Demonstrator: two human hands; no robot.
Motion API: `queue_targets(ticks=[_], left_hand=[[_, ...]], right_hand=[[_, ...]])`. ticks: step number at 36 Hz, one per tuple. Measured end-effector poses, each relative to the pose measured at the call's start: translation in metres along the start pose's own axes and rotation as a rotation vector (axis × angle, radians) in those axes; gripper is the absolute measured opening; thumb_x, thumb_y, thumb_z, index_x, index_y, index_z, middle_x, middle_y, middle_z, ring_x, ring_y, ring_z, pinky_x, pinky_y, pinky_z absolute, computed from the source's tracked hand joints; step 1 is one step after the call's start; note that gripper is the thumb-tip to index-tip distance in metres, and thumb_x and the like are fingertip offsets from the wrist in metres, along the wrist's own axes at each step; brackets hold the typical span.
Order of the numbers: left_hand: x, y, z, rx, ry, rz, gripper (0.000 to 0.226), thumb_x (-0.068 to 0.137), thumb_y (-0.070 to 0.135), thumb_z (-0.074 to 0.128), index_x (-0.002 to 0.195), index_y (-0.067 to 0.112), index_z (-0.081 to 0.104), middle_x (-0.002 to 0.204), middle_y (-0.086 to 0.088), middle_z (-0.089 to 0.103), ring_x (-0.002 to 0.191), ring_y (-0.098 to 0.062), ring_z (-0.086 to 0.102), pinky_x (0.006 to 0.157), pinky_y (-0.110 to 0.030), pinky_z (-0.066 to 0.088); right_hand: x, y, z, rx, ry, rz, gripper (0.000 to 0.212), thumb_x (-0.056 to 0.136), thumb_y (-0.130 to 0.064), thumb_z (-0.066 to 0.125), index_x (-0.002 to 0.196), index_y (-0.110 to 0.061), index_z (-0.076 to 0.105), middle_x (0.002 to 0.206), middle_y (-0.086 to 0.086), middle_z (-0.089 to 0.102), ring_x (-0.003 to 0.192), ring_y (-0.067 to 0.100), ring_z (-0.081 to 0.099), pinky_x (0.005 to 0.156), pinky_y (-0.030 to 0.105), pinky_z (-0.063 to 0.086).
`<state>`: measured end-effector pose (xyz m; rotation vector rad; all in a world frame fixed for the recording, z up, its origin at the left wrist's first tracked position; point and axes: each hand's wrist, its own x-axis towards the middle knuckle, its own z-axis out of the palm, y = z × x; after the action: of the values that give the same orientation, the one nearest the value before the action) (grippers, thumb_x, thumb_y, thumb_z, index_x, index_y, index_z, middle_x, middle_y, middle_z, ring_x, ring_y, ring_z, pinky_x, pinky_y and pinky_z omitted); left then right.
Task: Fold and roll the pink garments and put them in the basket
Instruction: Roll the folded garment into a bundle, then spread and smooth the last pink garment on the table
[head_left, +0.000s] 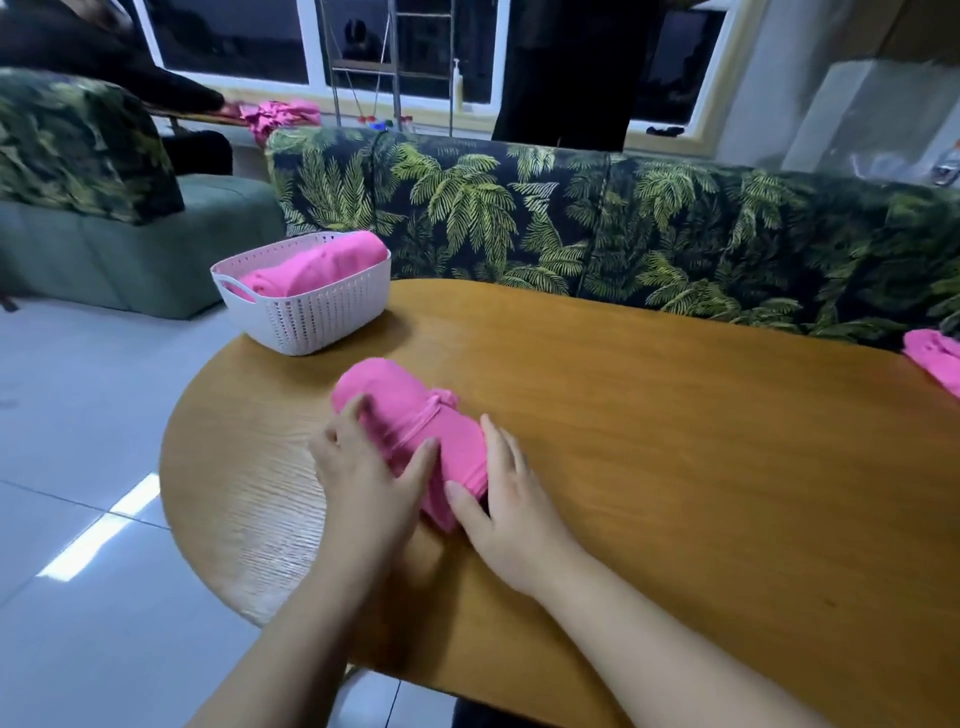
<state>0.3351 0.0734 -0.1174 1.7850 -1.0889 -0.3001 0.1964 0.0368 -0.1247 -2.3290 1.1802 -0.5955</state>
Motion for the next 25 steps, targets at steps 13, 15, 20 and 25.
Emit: queue_targets(ticks=[13,15,20,25], left_hand=[[0.063,-0.010,-0.024,-0.112,-0.147,-0.110,0.093,0.056,0.035,0.071,0.142,0.029,0.037,0.138,-0.006,0.031,0.116,-0.013,0.039,0.099,-0.022,0.031],[0.073,-0.012,-0.033,-0.130,-0.153,-0.081,0.087,0.049,0.032,0.067,0.132,0.033,0.045,0.133,-0.006,0.038,0.118,-0.016,0.044,0.101,-0.029,0.038],[0.107,0.003,-0.065,-0.092,-0.123,0.139,0.074,0.058,0.027,0.072,0.126,0.038,0.045,0.127,0.001,0.046,0.114,-0.024,0.054,0.092,-0.034,0.050],[0.171,0.040,-0.100,0.116,0.056,0.396,0.068,0.063,0.020,0.071,0.126,0.032,0.047,0.125,-0.003,0.037,0.108,-0.005,0.040,0.091,-0.008,0.036]], right_hand=[[0.055,0.012,0.001,0.087,-0.096,-0.184,0.055,0.096,-0.031,0.045,0.149,-0.024,0.030,0.151,-0.008,0.035,0.137,0.003,0.031,0.111,0.014,0.020],[0.065,0.016,0.005,0.052,-0.040,-0.049,0.058,0.097,-0.030,0.049,0.150,-0.025,0.025,0.155,-0.007,0.031,0.140,0.012,0.030,0.112,0.021,0.021],[0.081,0.019,0.006,-0.129,-0.006,0.095,0.053,0.096,-0.036,0.047,0.145,-0.024,0.032,0.153,-0.009,0.030,0.137,0.012,0.033,0.114,0.029,0.023],[0.087,0.019,0.006,-0.183,-0.007,0.109,0.042,0.097,-0.038,0.045,0.137,-0.026,0.040,0.143,-0.011,0.039,0.131,0.009,0.036,0.110,0.026,0.023]])
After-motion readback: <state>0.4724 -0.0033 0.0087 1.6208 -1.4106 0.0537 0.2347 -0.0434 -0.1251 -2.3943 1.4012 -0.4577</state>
